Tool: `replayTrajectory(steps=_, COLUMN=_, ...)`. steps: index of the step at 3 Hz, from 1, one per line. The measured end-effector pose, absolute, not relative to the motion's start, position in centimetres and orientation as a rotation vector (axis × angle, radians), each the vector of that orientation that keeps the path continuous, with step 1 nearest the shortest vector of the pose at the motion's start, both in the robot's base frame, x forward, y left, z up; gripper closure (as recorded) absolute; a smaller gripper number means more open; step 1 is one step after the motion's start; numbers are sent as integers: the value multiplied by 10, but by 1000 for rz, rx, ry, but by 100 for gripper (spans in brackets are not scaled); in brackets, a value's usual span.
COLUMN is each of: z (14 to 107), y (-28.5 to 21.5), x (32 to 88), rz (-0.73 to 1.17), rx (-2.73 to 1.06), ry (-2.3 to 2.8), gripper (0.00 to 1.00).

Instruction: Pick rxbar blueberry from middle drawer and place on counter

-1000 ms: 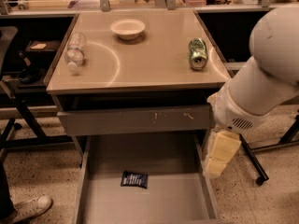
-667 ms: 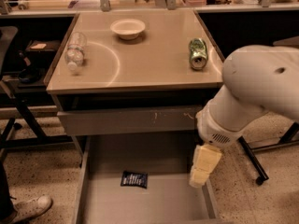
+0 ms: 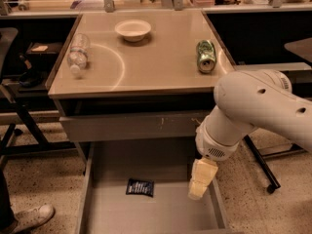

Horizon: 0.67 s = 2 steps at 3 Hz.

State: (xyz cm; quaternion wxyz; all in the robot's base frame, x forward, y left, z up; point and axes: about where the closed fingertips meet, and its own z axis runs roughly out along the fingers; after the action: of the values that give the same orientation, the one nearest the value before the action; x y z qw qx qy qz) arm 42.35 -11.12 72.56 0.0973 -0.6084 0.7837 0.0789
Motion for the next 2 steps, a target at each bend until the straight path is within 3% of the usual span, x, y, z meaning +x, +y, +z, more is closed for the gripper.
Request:
replayTrajectory(steps=1, z=711, y=-96, x=421, rz=267, rx=-1803, ry=2305, gripper=0)
replayTrajectory(steps=2, z=665, y=-44, x=424, rz=360, rx=-1823, ry=2249, gripper=0)
